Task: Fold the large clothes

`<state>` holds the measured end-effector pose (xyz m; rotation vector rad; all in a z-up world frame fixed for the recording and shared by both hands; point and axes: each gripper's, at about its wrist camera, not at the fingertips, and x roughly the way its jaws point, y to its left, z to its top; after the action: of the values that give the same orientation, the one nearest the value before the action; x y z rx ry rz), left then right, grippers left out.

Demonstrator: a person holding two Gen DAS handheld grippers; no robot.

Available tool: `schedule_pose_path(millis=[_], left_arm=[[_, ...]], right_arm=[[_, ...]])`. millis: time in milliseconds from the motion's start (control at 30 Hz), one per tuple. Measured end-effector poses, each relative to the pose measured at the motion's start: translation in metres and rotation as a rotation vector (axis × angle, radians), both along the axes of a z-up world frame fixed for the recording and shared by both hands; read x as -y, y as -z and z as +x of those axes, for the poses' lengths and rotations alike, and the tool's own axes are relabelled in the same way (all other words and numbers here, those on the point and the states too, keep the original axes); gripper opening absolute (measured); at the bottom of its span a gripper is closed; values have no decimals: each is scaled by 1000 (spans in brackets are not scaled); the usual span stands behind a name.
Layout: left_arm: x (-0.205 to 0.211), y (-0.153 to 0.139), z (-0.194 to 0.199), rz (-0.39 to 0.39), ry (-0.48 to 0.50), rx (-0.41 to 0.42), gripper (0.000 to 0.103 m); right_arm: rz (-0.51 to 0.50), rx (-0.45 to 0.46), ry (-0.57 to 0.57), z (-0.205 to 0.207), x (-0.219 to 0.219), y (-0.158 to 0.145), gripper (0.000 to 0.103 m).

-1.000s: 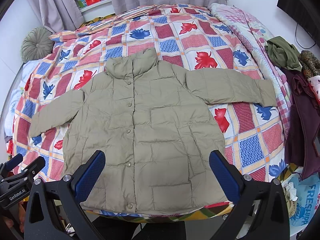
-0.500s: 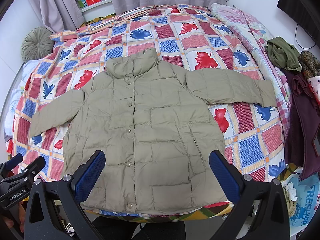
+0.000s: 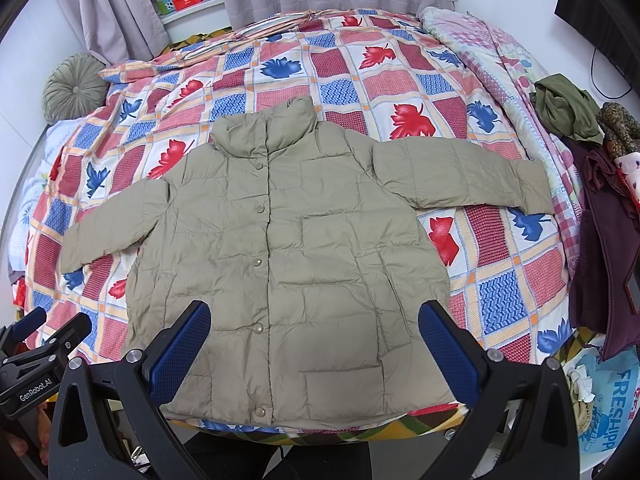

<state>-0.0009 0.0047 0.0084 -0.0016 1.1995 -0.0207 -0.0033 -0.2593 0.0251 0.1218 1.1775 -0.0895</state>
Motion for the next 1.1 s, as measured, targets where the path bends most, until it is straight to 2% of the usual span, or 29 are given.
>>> schedule_pose_path(millis=[667, 767, 900, 1100], left_arm=[[-19, 6, 13, -36, 9, -15, 103], [-33, 13, 18, -56, 0, -33, 103], [-65, 30, 26, -125, -14, -66, 103], [-130, 65, 47, -167, -84, -92, 103]], right_arm=[[3, -17, -4, 5, -2, 5, 103], [-3, -20, -8, 16, -18, 7, 103], [-4, -28, -14, 26, -36, 13, 103], [30, -36, -49, 42, -77, 30, 103]])
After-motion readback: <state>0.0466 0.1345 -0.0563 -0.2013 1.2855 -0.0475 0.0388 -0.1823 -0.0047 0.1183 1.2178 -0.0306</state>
